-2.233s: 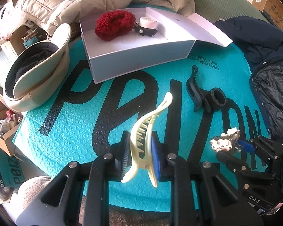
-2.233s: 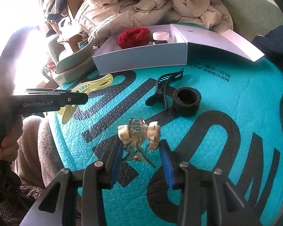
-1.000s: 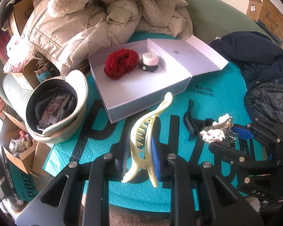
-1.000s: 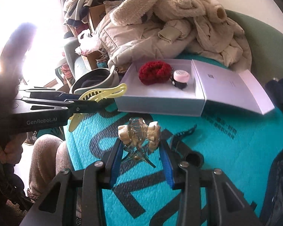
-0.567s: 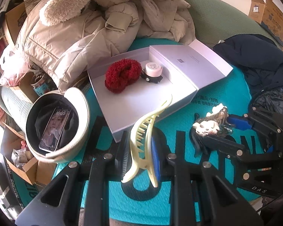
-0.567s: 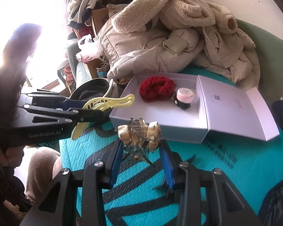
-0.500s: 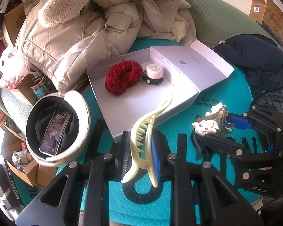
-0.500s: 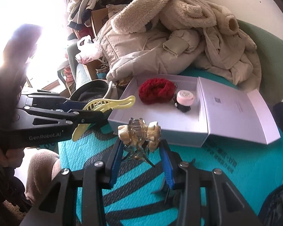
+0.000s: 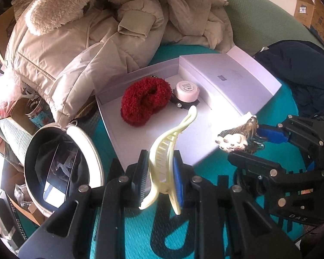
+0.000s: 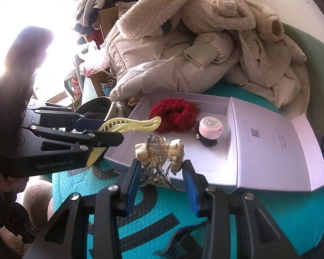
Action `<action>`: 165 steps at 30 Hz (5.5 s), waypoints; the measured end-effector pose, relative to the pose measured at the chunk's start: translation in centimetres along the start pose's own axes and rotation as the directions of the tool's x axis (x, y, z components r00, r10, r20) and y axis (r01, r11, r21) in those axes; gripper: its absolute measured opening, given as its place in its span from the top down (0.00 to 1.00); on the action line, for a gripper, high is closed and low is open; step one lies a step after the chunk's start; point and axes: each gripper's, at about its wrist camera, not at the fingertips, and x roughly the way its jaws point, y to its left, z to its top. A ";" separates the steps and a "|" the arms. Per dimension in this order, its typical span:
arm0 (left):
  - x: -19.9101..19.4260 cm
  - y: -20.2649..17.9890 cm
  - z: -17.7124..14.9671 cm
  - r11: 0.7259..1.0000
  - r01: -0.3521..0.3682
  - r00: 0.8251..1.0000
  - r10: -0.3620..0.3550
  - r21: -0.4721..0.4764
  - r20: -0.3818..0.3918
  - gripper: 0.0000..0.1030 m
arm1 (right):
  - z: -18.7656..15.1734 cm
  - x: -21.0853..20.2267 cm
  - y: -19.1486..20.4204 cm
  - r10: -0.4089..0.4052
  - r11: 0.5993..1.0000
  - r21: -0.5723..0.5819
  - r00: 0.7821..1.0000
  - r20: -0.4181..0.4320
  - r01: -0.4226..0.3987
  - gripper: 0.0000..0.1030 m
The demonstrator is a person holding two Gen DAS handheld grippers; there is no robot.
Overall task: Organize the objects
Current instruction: 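Lift and carry the cream and gold pearl claw clips over the white box, then lower both claw clips into the box and open both tools, then withdraw both tools from the box toward the remaining black clips, then move the left tool to the black claw clip while the right tool approaches the black ring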
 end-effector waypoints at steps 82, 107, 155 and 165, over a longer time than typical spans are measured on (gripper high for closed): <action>10.2 2.6 4.9 0.993 -0.121 0.988 0.122 0.013 -0.095 0.61 | 2.5 10.6 -2.9 -0.051 0.998 0.034 0.990 -0.132 0.056 0.44; -5.7 3.0 4.7 0.993 -0.110 0.988 0.115 -0.051 0.107 0.61 | 4.9 -1.4 0.4 -0.129 0.992 -0.009 0.990 0.053 0.129 0.44; -11.4 -9.2 -12.4 0.998 0.044 0.997 -0.046 0.033 0.059 0.56 | -12.6 -12.9 4.3 -0.208 0.967 0.147 0.978 -0.020 0.208 0.44; -8.4 -11.6 -13.8 0.995 0.074 0.997 -0.076 0.063 0.034 0.56 | -16.4 -11.1 2.2 -0.210 0.954 0.202 0.975 -0.071 0.220 0.44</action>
